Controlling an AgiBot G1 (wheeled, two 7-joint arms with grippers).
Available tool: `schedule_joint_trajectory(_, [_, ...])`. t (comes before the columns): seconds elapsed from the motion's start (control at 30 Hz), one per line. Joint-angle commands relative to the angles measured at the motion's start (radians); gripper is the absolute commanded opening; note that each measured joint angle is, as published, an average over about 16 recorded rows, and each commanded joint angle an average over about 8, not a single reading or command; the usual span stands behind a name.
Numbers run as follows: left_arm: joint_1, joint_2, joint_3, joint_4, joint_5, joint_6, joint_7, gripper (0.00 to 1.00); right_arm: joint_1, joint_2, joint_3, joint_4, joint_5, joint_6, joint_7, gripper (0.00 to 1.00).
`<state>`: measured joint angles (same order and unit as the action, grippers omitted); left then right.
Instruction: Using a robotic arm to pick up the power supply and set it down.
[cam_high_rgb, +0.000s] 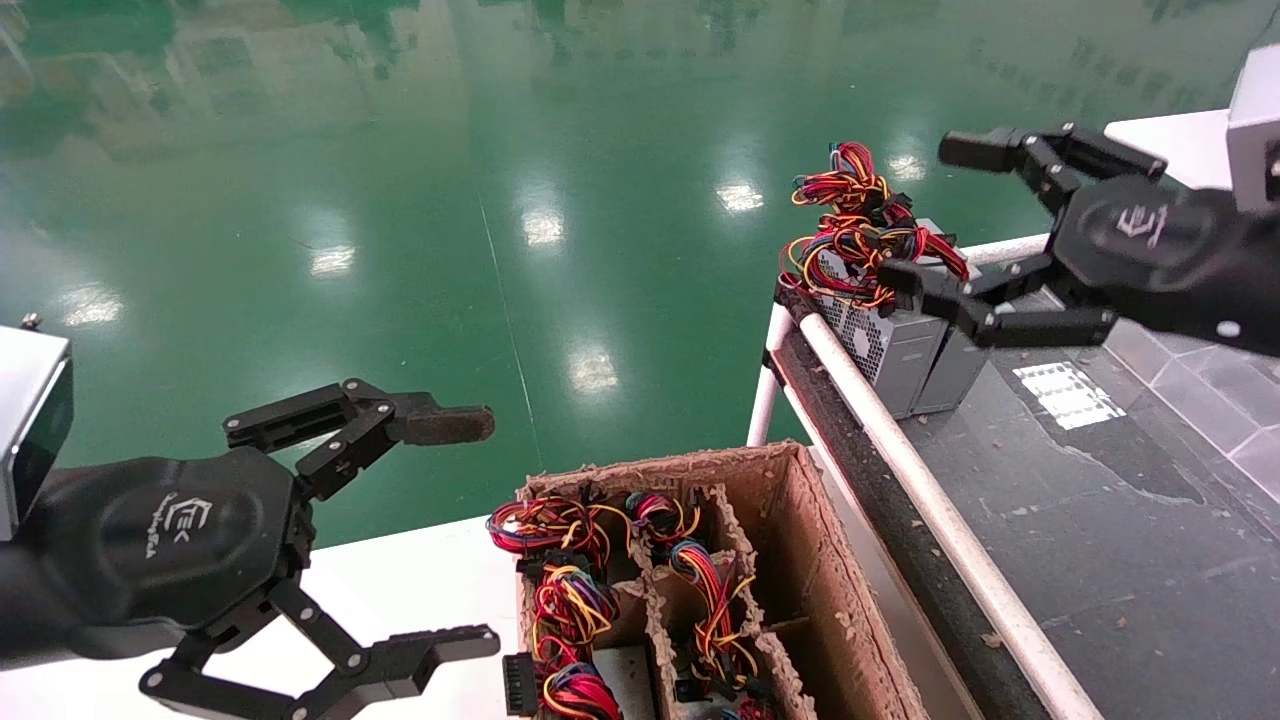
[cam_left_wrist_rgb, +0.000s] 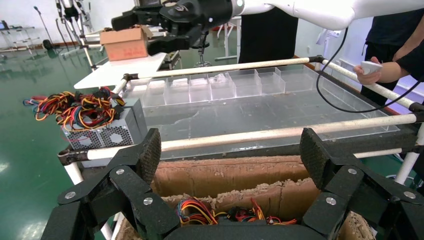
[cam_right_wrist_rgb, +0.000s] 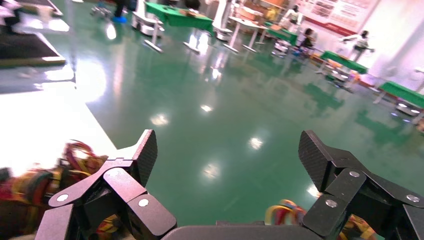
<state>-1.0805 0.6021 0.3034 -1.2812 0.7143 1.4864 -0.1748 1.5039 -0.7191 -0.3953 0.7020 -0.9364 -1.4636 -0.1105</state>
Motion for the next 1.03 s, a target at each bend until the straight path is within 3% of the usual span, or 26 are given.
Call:
schedule_joint_trajectory(0.03, [0.0, 0.0, 0.0, 0.0, 0.0, 0.0, 0.0, 1.0, -0.031, 0.008, 0.008, 0.042, 0.015, -0.002, 0.021, 1.0])
schedule_joint_trajectory(0.77, [0.0, 0.0, 0.001, 0.0, -0.001, 0.0, 0.001, 1.0, -0.371, 0.093, 0.1, 0.503, 0.178, -0.028, 0.257, 1.0])
schedule_joint_trajectory(1.03, [0.0, -0.001, 0.001, 0.0, -0.001, -0.001, 0.001, 1.0, -0.441, 0.11, 0.118, 0.598, 0.211, -0.033, 0.303, 1.0])
